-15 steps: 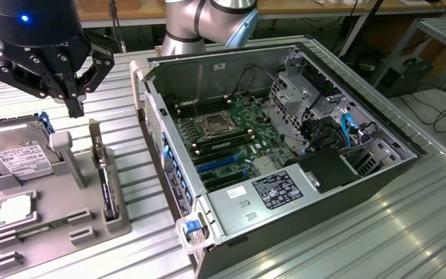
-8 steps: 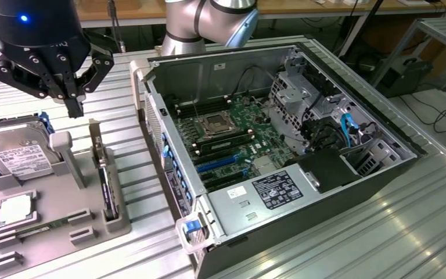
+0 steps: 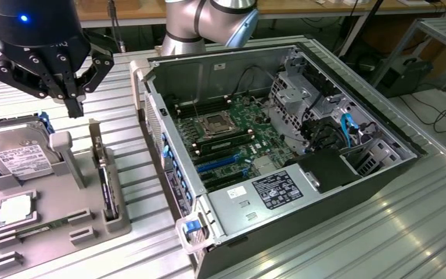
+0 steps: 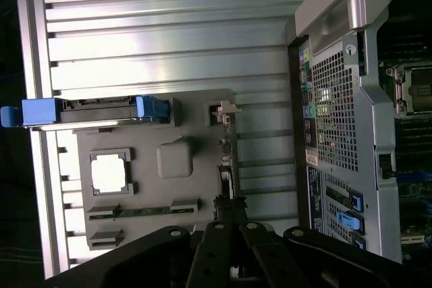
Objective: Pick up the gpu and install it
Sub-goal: 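Pick up the gpu and move the gpu toward the slot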
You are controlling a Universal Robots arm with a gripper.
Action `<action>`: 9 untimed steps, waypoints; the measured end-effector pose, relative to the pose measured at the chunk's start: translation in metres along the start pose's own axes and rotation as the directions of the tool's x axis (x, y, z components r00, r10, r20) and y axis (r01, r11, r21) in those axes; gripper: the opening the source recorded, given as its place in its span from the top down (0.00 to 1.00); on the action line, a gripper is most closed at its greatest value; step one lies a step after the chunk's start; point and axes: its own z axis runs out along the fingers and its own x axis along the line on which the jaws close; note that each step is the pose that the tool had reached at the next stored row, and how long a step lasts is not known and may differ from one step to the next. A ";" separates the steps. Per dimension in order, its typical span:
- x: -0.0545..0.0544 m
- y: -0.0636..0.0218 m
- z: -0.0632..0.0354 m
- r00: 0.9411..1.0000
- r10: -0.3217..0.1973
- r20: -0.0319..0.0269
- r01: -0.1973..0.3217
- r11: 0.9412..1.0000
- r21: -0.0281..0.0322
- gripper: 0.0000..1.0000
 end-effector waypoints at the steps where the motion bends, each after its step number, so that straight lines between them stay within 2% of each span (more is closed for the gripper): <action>1: 0.000 0.0000 0.0000 1.000 0.000 0.000 0.000 1.000 0.000 0.89; 5: 0.000 0.0000 0.0000 1.000 0.000 0.000 0.000 1.000 0.000 0.64; 7: 0.000 0.0000 0.0000 1.000 0.000 0.000 0.000 1.000 0.000 0.64; 9: 0.000 0.0000 0.0000 1.000 0.000 0.000 0.000 1.000 0.000 0.52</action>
